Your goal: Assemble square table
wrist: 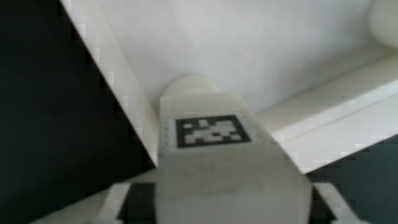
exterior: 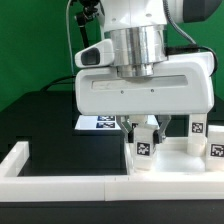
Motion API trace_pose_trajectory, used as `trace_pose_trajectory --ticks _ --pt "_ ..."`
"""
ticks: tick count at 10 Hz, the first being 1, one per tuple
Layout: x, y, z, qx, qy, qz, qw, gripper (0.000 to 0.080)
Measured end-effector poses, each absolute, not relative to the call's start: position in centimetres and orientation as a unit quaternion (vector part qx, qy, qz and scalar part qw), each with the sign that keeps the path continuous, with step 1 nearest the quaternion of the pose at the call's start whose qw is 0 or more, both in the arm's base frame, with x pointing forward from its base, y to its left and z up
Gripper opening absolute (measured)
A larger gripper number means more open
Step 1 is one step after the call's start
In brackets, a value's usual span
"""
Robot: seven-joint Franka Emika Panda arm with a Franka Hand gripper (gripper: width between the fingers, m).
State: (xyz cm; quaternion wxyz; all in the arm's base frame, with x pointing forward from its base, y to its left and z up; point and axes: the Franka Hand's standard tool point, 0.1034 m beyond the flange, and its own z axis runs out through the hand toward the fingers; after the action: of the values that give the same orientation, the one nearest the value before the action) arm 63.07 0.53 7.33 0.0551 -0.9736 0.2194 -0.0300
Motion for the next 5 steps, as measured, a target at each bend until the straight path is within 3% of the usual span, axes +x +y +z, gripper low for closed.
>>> trace_pose_trajectory --ticks 3,5 --pt "63.04 0.24 7.21 -0.93 0.363 -0.021 0.058 0.0297" --pt "62.73 0.06 6.99 -0.829 0.553 -0.007 0.082 0.0297"
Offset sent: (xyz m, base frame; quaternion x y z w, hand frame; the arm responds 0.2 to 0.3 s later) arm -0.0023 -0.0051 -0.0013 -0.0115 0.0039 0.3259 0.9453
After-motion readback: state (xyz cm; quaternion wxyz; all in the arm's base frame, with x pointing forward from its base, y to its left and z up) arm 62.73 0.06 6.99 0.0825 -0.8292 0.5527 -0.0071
